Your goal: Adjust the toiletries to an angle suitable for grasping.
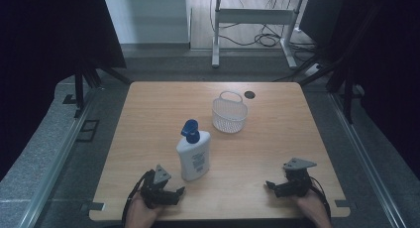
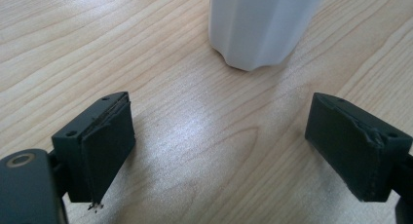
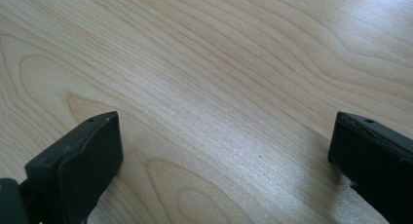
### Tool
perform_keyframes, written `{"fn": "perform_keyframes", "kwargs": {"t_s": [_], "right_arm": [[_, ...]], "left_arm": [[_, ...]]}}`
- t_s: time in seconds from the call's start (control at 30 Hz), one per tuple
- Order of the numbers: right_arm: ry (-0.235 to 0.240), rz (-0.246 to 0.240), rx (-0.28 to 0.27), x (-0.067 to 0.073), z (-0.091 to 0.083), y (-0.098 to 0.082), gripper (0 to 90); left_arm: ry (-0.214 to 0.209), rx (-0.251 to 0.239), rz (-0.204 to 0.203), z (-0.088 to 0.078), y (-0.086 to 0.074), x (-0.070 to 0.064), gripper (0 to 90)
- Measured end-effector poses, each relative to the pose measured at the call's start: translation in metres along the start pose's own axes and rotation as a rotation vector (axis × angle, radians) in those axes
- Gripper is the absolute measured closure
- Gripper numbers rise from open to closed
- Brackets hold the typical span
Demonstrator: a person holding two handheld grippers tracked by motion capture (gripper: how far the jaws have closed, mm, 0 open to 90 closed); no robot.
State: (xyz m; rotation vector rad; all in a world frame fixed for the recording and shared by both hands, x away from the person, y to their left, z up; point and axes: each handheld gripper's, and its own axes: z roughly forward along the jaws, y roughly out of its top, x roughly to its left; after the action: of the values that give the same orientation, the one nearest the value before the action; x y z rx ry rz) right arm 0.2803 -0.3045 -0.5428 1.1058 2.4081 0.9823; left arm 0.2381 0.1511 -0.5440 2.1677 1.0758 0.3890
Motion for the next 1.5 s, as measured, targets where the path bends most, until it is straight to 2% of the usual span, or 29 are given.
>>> {"fn": "perform_keyframes", "kwargs": {"t_s": [0.2,0.8,1.1,1.27,1.5], "right_arm": [[0.0,-0.001,0.0,0.0,0.0,0.0,0.0],[0.0,0.0,0.0,0.0,0.0,0.0,0.0],[0.0,0.0,0.0,0.0,0.0,0.0,0.0],[0.0,0.0,0.0,0.0,0.0,0.0,0.0],[0.0,0.0,0.0,0.0,0.0,0.0,0.0]], "left_arm": [[0.029,-0.003,-0.033,0.003,0.003,-0.004,10.1],[0.017,-0.001,-0.02,0.003,0.003,-0.002,10.0],[0.01,0.034,-0.019,0.002,0.007,-0.001,10.3],[0.001,0.05,-0.051,-0.003,0.008,0.004,12.1],[0.012,0.03,-0.072,-0.013,0.01,0.011,19.7]]}}
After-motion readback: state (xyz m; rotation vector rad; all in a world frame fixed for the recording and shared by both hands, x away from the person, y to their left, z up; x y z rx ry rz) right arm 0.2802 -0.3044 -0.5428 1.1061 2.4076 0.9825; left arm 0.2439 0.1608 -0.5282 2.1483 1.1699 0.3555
